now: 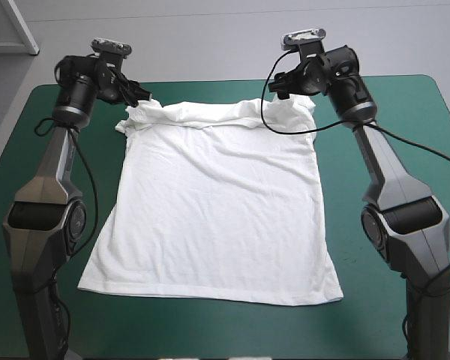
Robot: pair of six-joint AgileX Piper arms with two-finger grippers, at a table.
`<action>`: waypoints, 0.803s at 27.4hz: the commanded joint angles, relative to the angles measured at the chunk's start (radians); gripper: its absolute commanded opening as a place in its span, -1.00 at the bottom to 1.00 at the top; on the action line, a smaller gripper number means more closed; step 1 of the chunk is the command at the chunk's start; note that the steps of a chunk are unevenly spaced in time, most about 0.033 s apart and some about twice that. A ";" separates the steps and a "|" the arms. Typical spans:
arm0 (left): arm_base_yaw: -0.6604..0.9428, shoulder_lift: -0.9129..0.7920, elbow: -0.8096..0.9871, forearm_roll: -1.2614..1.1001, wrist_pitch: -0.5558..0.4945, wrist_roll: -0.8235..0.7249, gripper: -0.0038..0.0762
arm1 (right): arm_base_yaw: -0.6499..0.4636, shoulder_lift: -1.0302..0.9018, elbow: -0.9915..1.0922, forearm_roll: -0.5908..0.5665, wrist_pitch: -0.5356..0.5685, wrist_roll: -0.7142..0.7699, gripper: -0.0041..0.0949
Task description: Fold the cloth
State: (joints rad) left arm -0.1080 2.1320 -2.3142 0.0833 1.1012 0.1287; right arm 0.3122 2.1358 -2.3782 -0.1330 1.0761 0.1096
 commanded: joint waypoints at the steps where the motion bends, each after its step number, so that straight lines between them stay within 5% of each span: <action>1: -0.002 -0.139 -0.076 0.001 0.170 -0.010 0.18 | -0.006 -0.155 -0.029 -0.015 0.101 -0.021 0.59; 8: -0.002 -0.310 0.084 -0.040 0.191 -0.021 0.18 | -0.004 -0.359 0.150 0.142 0.172 -0.057 0.38; 22: -0.002 -1.025 0.970 -0.015 0.189 -0.021 0.15 | -0.004 -1.024 1.145 0.166 0.169 -0.094 0.19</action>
State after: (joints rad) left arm -0.1080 1.2314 -1.4013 0.0607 1.2570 0.1174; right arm 0.3122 1.2158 -1.2904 0.0360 1.2504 0.0282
